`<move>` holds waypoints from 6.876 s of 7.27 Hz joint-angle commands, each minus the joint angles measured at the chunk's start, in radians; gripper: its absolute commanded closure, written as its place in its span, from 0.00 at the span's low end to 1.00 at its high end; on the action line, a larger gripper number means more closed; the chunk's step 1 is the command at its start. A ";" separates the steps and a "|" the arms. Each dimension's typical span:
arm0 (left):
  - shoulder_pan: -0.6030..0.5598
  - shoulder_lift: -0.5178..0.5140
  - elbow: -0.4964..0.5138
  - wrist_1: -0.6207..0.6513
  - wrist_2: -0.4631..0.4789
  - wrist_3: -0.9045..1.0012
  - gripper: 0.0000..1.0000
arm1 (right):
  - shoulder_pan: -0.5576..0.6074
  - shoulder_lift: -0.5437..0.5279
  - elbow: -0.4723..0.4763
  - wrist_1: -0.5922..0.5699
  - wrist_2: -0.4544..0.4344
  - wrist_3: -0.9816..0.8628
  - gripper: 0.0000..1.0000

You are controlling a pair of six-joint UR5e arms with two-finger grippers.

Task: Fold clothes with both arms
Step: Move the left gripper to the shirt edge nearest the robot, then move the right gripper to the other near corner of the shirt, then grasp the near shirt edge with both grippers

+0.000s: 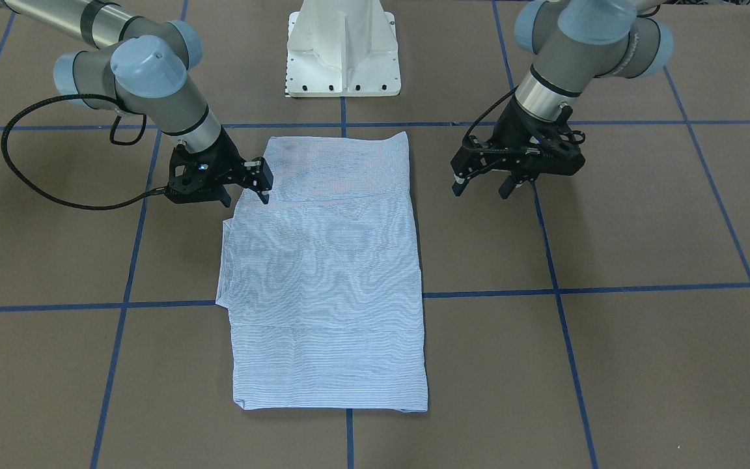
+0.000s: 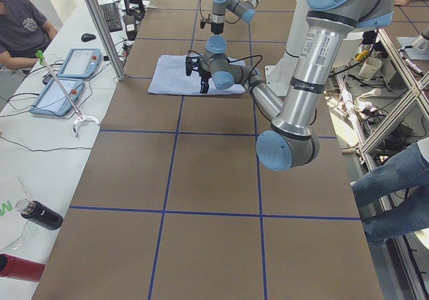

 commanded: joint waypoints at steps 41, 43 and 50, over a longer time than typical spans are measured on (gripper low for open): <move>0.384 -0.059 0.031 0.087 0.121 -0.193 1.00 | -0.347 0.044 0.076 -0.321 -0.229 0.635 0.00; 0.384 -0.059 0.029 0.087 0.121 -0.193 1.00 | -0.347 0.043 0.068 -0.319 -0.231 0.635 0.00; 0.384 -0.059 0.029 0.087 0.121 -0.193 1.00 | -0.359 0.040 0.052 -0.321 -0.225 0.634 0.00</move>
